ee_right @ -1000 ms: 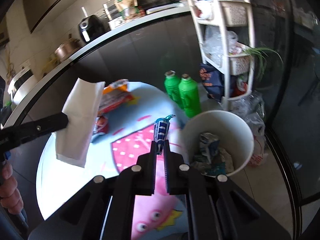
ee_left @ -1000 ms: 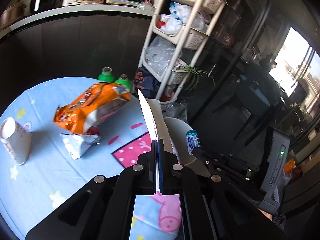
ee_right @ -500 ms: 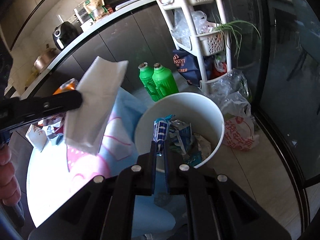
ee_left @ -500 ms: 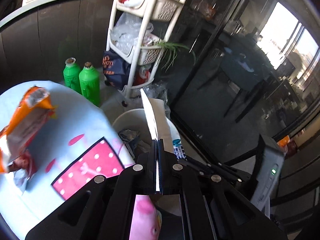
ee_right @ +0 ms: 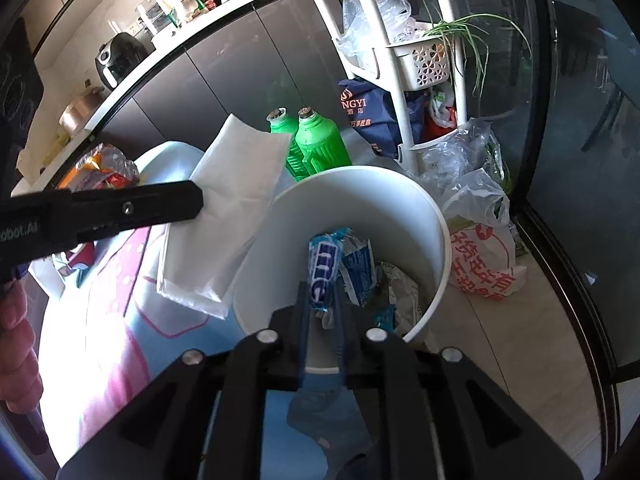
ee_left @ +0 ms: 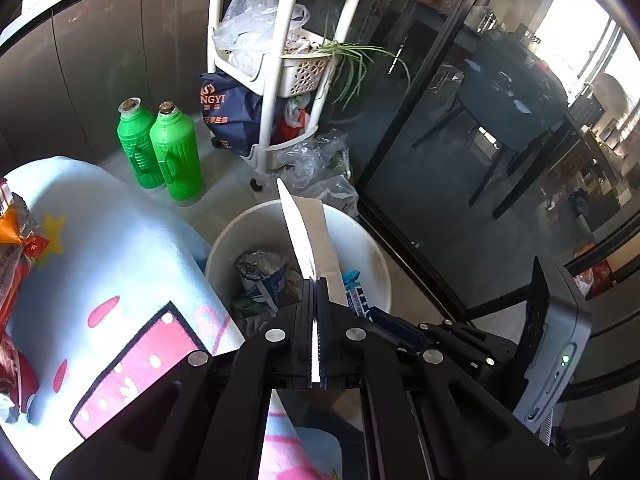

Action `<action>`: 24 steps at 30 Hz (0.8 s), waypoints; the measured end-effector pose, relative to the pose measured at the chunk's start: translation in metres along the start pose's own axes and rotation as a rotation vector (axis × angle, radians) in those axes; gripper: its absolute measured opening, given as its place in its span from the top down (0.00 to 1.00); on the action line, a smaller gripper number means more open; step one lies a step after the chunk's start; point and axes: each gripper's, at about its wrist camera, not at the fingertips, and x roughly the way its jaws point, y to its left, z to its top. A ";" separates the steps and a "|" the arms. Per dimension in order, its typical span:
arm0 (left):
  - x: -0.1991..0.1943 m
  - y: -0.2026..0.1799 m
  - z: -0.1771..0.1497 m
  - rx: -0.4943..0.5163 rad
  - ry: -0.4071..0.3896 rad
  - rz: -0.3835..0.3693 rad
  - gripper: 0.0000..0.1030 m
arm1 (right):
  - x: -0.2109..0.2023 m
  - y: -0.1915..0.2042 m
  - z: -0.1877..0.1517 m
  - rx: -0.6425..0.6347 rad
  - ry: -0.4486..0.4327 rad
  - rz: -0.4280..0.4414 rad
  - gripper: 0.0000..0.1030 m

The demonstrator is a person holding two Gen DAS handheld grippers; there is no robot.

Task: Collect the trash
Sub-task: 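Open both tools to drop the tube and napkin into the bucket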

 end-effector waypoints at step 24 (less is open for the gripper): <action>-0.086 0.007 -0.016 -0.073 -0.234 0.166 0.08 | -0.032 0.028 0.000 -0.042 -0.068 0.020 0.03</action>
